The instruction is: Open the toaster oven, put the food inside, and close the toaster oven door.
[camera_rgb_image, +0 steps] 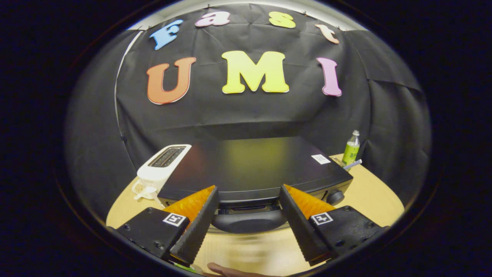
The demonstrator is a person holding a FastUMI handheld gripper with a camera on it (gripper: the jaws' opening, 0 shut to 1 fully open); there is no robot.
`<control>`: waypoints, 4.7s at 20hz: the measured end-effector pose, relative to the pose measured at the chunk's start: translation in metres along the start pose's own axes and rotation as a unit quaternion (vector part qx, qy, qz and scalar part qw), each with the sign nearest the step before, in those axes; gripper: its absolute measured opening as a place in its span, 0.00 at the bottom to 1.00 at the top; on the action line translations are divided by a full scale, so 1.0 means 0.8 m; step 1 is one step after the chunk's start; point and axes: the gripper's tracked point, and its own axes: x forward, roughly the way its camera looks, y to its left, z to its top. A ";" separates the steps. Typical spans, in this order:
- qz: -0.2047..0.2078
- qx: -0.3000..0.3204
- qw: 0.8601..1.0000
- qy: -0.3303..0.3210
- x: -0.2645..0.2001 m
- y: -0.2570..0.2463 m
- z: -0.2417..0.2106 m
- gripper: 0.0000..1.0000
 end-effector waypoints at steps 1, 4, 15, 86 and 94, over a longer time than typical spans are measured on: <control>0.000 -0.007 1.000 -0.001 -0.004 0.004 -0.001 1.00; 0.003 -0.014 1.000 0.016 -0.020 0.009 -0.017 1.00; 0.016 -0.042 0.999 0.015 -0.045 0.004 -0.053 1.00; 0.393 0.196 0.770 0.463 -0.282 0.106 -0.228 0.35; 0.396 0.195 0.818 0.369 -0.265 0.061 -0.196 0.34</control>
